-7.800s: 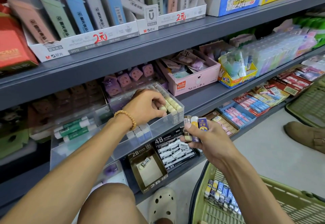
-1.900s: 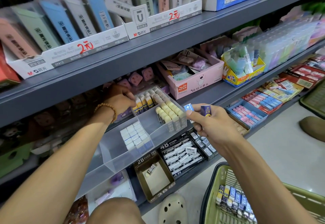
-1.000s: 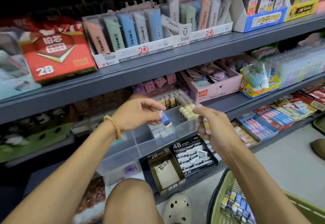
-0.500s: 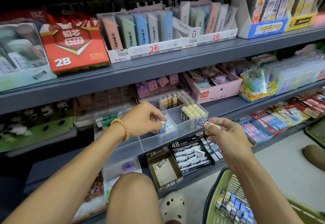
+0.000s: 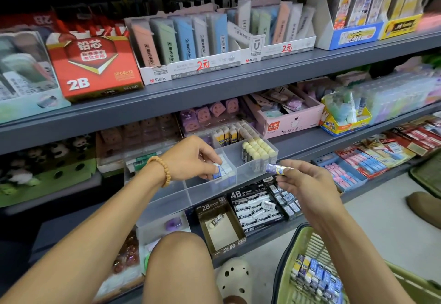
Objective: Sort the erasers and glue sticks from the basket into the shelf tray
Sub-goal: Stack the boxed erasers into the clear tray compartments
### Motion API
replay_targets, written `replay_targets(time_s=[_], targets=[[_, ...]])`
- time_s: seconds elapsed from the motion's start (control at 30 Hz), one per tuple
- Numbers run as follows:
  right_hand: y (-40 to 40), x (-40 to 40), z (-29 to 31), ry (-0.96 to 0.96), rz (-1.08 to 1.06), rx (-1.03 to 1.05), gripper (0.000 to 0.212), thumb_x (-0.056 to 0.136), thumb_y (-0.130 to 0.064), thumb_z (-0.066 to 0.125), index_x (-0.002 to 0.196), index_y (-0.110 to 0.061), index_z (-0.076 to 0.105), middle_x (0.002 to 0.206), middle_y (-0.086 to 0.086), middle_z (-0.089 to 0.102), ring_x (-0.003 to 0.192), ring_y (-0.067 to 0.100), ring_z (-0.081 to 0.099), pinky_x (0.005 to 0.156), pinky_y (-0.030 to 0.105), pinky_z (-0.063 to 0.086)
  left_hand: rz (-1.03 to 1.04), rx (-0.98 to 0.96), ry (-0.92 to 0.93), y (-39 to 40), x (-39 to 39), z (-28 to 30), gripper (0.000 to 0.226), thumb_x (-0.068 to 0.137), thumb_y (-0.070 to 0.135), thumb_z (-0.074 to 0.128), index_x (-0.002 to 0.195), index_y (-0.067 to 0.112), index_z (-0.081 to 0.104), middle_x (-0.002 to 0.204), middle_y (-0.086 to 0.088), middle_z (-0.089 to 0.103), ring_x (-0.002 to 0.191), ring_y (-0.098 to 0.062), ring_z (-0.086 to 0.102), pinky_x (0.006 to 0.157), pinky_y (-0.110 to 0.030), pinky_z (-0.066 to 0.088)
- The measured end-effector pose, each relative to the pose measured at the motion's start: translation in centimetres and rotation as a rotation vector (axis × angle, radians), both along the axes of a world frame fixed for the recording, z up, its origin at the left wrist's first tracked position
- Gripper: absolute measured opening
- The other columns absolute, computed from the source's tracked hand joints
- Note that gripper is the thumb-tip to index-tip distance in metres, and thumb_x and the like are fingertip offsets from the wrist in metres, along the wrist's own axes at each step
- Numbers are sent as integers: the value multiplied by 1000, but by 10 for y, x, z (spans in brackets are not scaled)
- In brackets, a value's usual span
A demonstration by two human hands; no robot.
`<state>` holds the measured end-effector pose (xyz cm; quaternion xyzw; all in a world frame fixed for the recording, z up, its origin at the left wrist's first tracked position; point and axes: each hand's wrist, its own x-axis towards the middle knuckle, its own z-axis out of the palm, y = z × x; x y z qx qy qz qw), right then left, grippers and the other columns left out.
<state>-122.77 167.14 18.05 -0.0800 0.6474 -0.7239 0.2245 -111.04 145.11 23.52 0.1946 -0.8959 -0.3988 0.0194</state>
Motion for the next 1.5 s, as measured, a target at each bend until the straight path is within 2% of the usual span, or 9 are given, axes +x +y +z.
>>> replay_targets(time_s=[0.43,0.57,0.67,0.8,1.03,1.17,1.27,1.37,1.5], targets=[[3,-2,0,-32,-1,-34,11,93,4,61,97,-4,66,84,13,70,68,17,68,63,19,58,-3,61,-115,-9,-9,-15,9,80,0,73,81,9,74,63,-9,69,56,-15,62,63,-27,56],[3,1,3,-43,21,-55,9,90,5,64,92,-3,67,82,13,72,67,15,71,64,19,58,36,116,-124,-8,-7,-20,7,87,6,70,89,4,76,85,-10,75,68,-14,72,71,-26,59],[4,3,3,-58,28,-85,10,91,5,63,91,-2,69,82,13,72,68,16,71,65,18,58,-4,11,-130,-6,-7,-21,13,86,7,71,86,19,77,82,3,75,68,-8,71,75,-28,58],[4,5,3,-76,58,-121,10,90,6,63,95,-1,69,86,15,74,72,19,74,66,20,59,-31,-131,-123,0,-9,-21,21,81,4,71,79,25,73,69,7,68,59,-2,62,63,-18,52],[-4,8,18,79,136,-54,21,76,3,79,92,-5,68,73,7,72,64,16,67,59,21,54,0,56,183,22,-16,-7,3,83,21,75,85,23,73,70,11,69,62,-10,66,52,-18,46],[-15,7,33,181,190,-48,20,75,-1,81,90,-1,68,71,10,70,59,14,63,58,19,52,-165,72,244,43,-25,-5,21,75,19,83,92,23,73,84,-2,72,71,-9,59,67,-23,50],[-19,2,37,206,183,-94,10,81,-6,78,89,-6,72,78,13,74,65,17,66,63,23,55,-130,179,278,47,-29,-3,33,76,10,80,104,20,67,71,3,69,62,-6,63,59,-19,48],[-16,0,30,186,160,-94,5,90,-11,70,94,-11,73,82,6,75,71,14,68,67,25,56,-76,248,303,52,-31,-3,43,83,4,73,118,24,57,63,7,65,62,-17,70,51,-19,47],[-11,0,20,166,193,-9,10,87,-13,73,96,-9,72,81,8,73,71,11,67,64,25,54,4,221,349,51,-42,-2,17,89,9,67,104,17,62,66,3,67,58,-13,67,48,-20,47]])
